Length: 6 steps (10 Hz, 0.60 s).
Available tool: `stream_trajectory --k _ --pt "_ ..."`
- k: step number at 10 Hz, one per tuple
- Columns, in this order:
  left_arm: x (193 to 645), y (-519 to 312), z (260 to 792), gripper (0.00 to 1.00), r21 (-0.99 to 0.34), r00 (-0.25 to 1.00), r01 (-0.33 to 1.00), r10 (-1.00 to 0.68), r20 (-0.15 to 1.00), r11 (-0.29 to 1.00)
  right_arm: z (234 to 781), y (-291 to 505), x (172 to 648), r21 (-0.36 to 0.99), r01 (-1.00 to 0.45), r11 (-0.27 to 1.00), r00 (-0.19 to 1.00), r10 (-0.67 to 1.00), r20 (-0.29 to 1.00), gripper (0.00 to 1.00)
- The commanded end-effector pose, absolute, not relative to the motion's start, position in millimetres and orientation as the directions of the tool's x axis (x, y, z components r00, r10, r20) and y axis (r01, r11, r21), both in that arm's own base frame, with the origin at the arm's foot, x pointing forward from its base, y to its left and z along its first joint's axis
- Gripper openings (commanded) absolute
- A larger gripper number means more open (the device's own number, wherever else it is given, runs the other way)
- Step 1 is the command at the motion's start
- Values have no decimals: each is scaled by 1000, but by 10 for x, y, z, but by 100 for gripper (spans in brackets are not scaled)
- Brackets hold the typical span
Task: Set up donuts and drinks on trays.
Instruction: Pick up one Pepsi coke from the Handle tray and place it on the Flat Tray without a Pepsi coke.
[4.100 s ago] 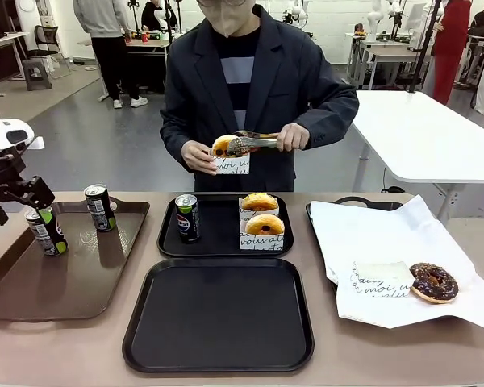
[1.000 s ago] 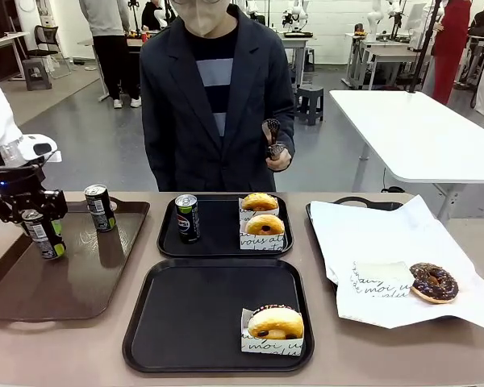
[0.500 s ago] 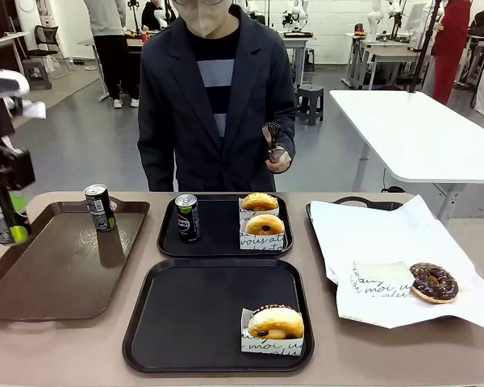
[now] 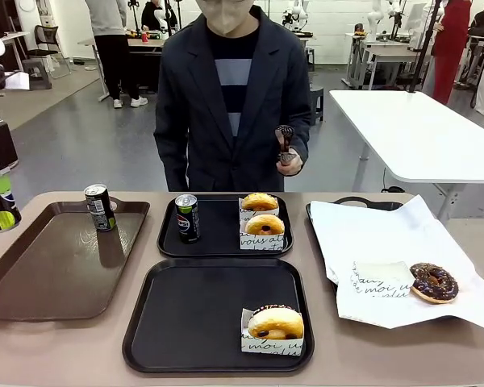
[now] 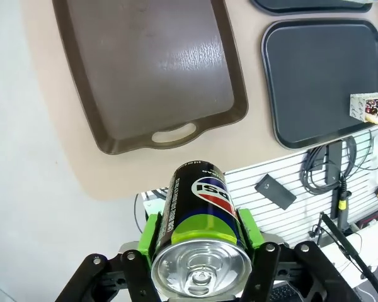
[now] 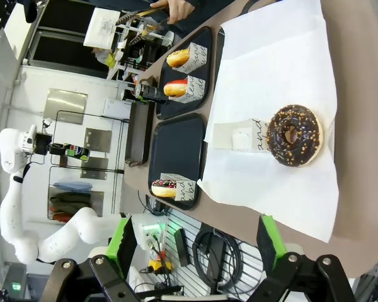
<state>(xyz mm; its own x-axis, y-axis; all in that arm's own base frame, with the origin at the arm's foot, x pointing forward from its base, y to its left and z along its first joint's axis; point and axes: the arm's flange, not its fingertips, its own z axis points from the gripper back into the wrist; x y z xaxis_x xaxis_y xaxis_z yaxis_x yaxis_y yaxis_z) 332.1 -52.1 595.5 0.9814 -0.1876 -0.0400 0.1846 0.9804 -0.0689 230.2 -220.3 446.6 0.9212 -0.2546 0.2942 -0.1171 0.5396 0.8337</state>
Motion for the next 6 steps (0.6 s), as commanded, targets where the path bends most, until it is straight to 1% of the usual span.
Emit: stream_trajectory --k 1,3,4,5,6 --pt "3249 -585 6011 0 -36 979 200 -201 -31 979 4461 -2203 2314 839 -141 526 914 -258 315 100" --pt "3249 -585 6011 0 -36 979 200 -201 -31 979 4461 -2203 2314 839 -141 526 914 -258 315 100" --pt "3287 -603 5977 59 -55 979 201 -203 -34 978 4461 -2203 2314 839 -141 526 914 -258 315 100" --pt "3306 -875 5888 59 -26 970 242 -243 -17 970 4461 -2203 2314 839 -141 526 914 -258 315 100" --pt "3340 -1302 5781 59 -29 952 307 -307 -13 951 4461 -2203 2314 839 -141 526 914 -258 315 100"
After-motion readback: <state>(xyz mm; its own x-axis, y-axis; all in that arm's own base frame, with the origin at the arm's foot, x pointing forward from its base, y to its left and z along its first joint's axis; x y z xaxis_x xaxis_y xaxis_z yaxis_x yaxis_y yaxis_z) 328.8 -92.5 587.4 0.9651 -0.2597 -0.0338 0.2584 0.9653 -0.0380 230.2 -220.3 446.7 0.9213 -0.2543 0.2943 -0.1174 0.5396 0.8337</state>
